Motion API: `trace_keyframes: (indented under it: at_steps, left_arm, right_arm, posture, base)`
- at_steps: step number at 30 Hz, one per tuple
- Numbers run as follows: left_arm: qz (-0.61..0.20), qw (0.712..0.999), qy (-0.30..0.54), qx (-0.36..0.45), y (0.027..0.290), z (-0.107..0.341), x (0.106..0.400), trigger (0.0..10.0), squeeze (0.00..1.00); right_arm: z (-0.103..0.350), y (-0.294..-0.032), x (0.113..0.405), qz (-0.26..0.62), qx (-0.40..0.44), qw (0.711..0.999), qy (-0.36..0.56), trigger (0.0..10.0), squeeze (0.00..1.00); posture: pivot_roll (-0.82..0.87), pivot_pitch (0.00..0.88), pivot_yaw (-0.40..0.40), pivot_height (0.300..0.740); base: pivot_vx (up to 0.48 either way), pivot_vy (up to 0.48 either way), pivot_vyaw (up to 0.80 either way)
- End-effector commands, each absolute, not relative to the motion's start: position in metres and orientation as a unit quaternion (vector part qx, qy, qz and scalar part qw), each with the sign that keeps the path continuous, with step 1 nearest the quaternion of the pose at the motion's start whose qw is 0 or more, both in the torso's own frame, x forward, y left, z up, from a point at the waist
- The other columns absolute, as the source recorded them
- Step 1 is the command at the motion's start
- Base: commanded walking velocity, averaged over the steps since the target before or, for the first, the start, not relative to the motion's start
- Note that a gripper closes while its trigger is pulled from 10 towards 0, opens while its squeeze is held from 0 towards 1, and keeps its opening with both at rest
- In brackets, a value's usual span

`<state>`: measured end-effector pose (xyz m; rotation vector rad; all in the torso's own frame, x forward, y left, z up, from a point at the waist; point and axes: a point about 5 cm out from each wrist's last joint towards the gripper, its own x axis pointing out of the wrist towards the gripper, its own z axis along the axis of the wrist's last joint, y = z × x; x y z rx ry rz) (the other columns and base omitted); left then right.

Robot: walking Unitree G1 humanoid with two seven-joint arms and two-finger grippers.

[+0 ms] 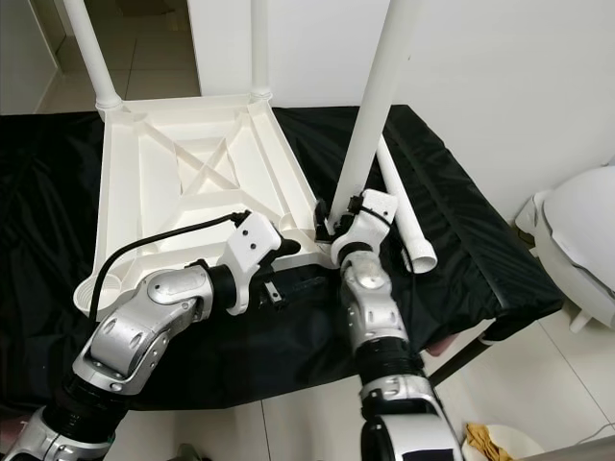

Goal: Building children table

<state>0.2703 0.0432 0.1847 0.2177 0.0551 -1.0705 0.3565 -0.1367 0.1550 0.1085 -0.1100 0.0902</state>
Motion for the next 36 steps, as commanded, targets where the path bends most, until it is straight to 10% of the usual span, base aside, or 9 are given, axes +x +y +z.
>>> trace_keyframes:
  at_steps: [1, 6, 7, 27, 28, 32, 33, 36]
  left_arm:
    - [-0.500, 0.859, 0.029, 0.104, 0.043, 0.182, 0.271, 10.0, 0.00]
    - [-0.501, 0.858, 0.028, 0.107, 0.044, 0.183, 0.271, 10.0, 0.00]
    - [-0.502, 0.858, 0.027, 0.108, 0.044, 0.183, 0.271, 10.0, 0.00]
    - [-0.508, 0.853, 0.025, 0.114, 0.043, 0.185, 0.271, 10.0, 0.00]
    - [-0.508, 0.853, 0.025, 0.114, 0.043, 0.185, 0.271, 10.0, 0.00]
    - [-0.508, 0.853, 0.025, 0.114, 0.043, 0.185, 0.271, 10.0, 0.00]
    - [-0.508, 0.853, 0.025, 0.114, 0.043, 0.185, 0.271, 10.0, 0.00]
    - [-0.507, 0.854, 0.024, 0.114, 0.043, 0.186, 0.271, 10.0, 0.00]
  right_arm:
    - [0.151, -0.143, 0.356, 0.054, 0.060, 0.995, -0.052, 10.0, 1.00]
    - [0.146, -0.162, 0.364, 0.091, 0.001, 0.996, -0.026, 10.0, 1.00]
    - [0.145, -0.165, 0.365, 0.108, -0.013, 0.994, -0.017, 10.0, 0.00]
    - [0.143, -0.162, 0.376, 0.312, -0.067, 0.948, 0.023, 9.6, 0.00]
    - [0.143, -0.162, 0.377, 0.316, -0.066, 0.946, 0.026, 4.9, 0.00]
    - [0.143, -0.162, 0.377, 0.321, -0.067, 0.944, 0.031, 3.7, 0.00]
    - [0.142, -0.163, 0.378, 0.320, -0.066, 0.944, 0.039, 0.0, 0.00]
    - [0.140, -0.165, 0.377, 0.321, -0.062, 0.944, 0.049, 0.0, 0.00]
  posture:
    - [-0.02, 0.015, -0.060, 0.740]
    - [-0.02, 0.009, -0.056, 0.740]
    - [-0.02, 0.005, -0.053, 0.740]
    - [-0.01, 0.000, -0.038, 0.740]
    - [-0.01, 0.000, -0.038, 0.740]
    - [-0.01, 0.000, -0.038, 0.740]
    - [-0.01, 0.000, -0.038, 0.740]
    - [-0.01, 0.000, -0.041, 0.740]
  base:
    - [0.000, 0.000, 0.00]
    - [0.000, 0.000, 0.00]
    - [0.000, 0.000, 0.00]
    - [0.000, 0.000, 0.00]
    - [0.000, 0.000, 0.00]
    - [0.000, 0.000, 0.00]
    - [0.000, 0.000, 0.00]
    - [0.000, 0.000, 0.00]
